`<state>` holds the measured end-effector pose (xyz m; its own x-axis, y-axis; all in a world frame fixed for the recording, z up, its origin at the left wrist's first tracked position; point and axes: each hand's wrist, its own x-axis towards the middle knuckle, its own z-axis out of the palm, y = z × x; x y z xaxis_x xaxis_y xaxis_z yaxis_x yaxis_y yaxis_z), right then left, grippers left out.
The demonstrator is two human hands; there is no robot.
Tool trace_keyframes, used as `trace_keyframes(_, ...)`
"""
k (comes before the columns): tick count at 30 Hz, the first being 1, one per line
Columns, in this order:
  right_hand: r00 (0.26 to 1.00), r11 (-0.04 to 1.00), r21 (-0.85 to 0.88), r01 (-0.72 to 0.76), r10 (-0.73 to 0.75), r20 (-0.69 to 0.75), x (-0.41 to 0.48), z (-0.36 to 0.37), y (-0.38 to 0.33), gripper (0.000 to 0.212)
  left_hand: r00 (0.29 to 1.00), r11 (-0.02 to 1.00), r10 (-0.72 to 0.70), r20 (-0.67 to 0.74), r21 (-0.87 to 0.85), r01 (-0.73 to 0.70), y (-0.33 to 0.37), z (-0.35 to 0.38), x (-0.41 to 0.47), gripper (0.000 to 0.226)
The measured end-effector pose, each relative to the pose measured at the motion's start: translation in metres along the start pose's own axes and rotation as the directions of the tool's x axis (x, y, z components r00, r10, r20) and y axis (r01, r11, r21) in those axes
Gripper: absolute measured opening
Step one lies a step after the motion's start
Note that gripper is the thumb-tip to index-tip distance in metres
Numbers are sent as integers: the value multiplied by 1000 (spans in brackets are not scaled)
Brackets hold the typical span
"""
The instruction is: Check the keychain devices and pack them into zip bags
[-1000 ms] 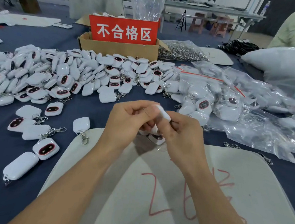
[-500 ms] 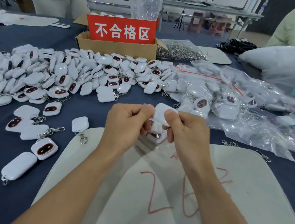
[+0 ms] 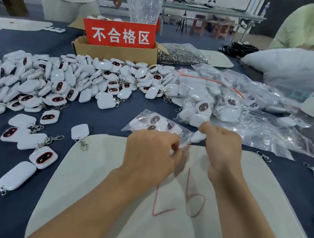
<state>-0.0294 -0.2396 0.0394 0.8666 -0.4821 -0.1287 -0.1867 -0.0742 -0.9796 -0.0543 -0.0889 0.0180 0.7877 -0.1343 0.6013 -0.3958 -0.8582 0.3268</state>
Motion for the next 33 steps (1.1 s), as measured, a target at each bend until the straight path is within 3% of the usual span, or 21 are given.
trace_keyframes(4,994,993,-60,105,-103,34,-1,6,1,35,968,950,-247,34,-190,249,-6,-1,3,17)
trace_keyframes(7,983,990,25,138,-140,122,-1,8,0,40,943,873,-324,74,-361,328,-9,1,5,24)
trace_keyframes(10,962,983,73,170,-182,202,-3,9,-2,16,918,796,-384,98,-470,382,-8,1,6,25)
trace_keyframes(12,944,973,51,225,-231,236,-3,10,0,22,906,763,-414,85,-510,397,-8,0,7,23)
trace_keyframes(15,904,937,-73,340,-305,300,-6,11,3,15,920,767,-390,32,-541,344,-8,-4,6,29)
trace_keyframes(19,832,829,-226,512,-413,371,-17,18,5,9,978,839,-210,-6,-515,177,-4,-6,3,22)
trace_keyframes(23,875,742,-468,480,-371,310,-19,31,7,34,997,875,-75,-29,-481,51,-4,-6,2,17)
trace_keyframes(26,916,673,-626,394,-341,210,-20,38,12,33,998,898,40,-42,-437,-55,-3,-5,1,18)
trace_keyframes(31,880,622,-623,474,-354,317,-17,33,10,21,996,861,-93,15,-501,88,-8,-4,3,24)
trace_keyframes(33,889,662,-599,451,-390,239,-17,25,6,17,984,848,-177,-24,-511,140,-9,-5,4,22)
